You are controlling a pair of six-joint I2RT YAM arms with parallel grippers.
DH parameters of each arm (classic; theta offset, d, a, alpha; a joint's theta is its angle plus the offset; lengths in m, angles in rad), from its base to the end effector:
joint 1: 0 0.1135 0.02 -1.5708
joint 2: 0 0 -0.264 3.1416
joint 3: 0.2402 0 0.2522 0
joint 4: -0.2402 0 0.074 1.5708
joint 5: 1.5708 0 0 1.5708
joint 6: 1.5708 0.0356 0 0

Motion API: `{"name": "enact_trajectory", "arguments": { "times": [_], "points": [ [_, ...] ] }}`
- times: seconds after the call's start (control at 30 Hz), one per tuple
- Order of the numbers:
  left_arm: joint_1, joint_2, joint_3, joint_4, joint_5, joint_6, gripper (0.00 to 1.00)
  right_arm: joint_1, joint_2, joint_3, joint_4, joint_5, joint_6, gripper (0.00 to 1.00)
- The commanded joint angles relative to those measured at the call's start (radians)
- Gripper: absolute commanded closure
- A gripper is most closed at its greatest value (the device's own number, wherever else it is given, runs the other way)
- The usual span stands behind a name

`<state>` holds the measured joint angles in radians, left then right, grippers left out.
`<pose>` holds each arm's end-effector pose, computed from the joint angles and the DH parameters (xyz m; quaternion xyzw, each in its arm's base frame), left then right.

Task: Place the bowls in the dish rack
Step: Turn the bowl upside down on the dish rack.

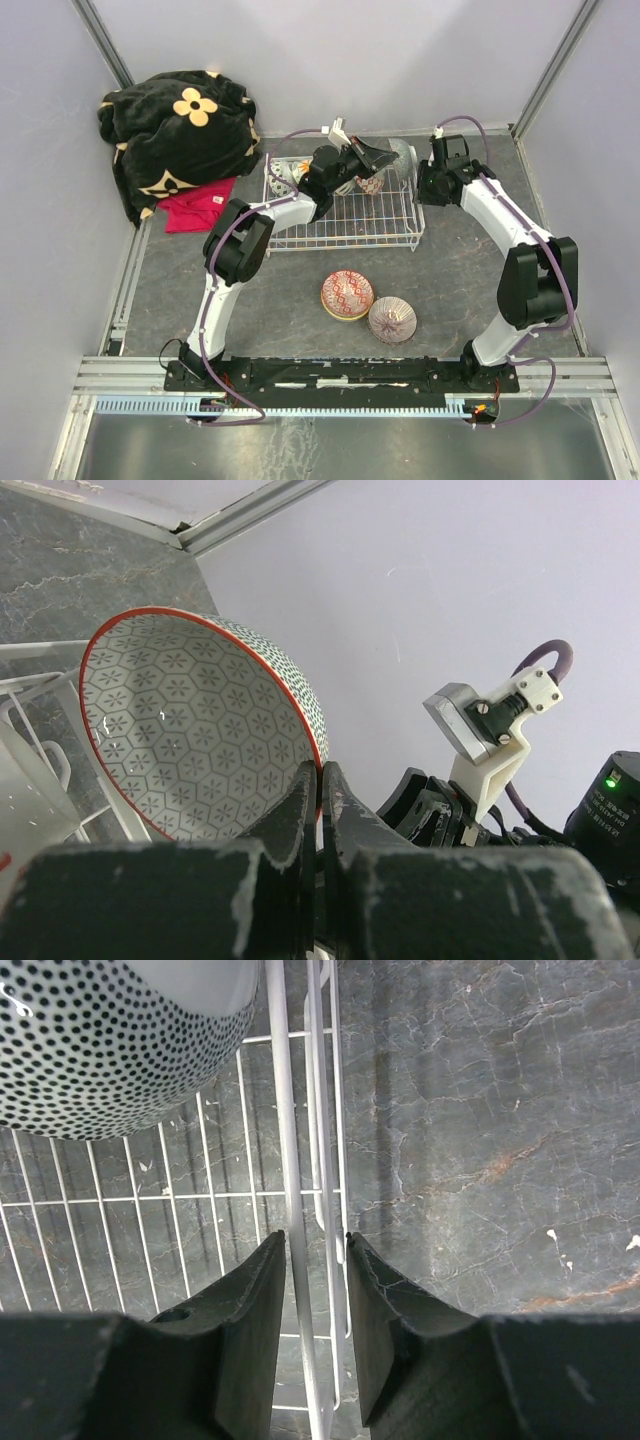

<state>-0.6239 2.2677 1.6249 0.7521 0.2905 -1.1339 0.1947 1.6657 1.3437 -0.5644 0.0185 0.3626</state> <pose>0.4233 -0.3173 0.2289 -0.0623 0.6662 -0.6290 0.3957 0.3589 0.0701 0.2708 0.0821 0.9384 0.0839 0.3250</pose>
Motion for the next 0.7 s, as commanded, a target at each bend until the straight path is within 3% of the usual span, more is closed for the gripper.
{"name": "enact_trajectory", "arguments": {
  "times": [0.0, 0.3, 0.67],
  "points": [
    [-0.011, 0.004, 0.018, -0.013, 0.041, 0.017, 0.97, 0.008, -0.003, -0.009, 0.056, -0.011, 0.012, 0.61],
    [0.009, -0.053, -0.056, -0.004, 0.057, 0.033, 0.97, 0.007, -0.013, -0.011, 0.058, -0.003, 0.02, 0.64],
    [0.028, -0.046, -0.023, 0.002, 0.077, 0.025, 0.97, 0.008, -0.023, -0.019, 0.061, 0.005, 0.028, 0.6]
  ]
}}
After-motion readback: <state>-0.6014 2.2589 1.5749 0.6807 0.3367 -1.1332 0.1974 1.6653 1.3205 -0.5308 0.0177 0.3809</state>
